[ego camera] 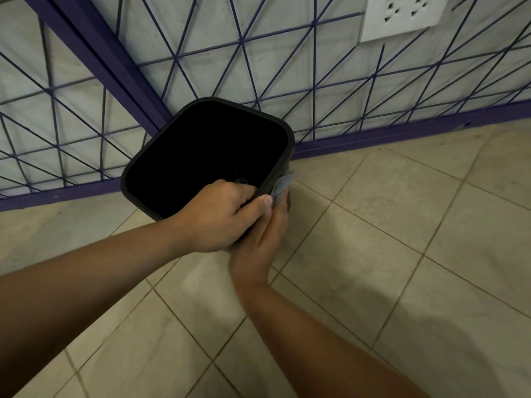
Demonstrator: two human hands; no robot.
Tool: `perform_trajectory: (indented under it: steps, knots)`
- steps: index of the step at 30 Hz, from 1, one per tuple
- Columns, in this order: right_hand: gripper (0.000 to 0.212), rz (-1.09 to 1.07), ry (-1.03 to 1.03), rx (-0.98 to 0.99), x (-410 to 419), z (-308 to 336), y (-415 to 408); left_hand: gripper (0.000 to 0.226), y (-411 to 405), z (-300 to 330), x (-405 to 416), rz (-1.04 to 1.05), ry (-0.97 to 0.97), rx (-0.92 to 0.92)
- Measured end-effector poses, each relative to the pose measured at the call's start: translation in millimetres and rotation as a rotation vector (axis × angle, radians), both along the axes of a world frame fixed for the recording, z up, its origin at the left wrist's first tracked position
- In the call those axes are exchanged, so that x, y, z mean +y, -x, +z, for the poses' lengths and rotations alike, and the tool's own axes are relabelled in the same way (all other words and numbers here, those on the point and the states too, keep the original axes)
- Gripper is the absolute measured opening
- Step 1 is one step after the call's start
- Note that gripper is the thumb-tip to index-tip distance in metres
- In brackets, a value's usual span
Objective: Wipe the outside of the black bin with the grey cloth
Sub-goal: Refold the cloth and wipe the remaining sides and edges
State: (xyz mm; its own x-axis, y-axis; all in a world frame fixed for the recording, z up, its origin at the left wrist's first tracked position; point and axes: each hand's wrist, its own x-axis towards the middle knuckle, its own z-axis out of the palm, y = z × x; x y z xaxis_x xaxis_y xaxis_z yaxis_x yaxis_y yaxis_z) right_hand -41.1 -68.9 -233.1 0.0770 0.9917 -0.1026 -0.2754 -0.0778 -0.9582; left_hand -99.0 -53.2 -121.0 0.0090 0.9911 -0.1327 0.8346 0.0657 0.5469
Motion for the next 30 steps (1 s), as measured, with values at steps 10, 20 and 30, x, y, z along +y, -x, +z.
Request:
perform_trajectory:
  steps: [10, 20, 30]
  knots:
    - [0.045, 0.017, 0.229, -0.187, 75.7, -52.6, -19.4, 0.040, 2.3, 1.8, -5.1, -0.067, 0.025, -0.022]
    - [0.034, 0.077, 0.376, -0.455, 29.3, -66.9, -14.6, 0.043, 4.1, -0.5, 0.1, -0.089, 0.016, -0.035]
    - [0.040, 0.218, 0.660, -0.263, 26.0, -45.8, -95.3, 0.029, 5.6, 16.0, -5.5, -0.241, 0.216, 0.078]
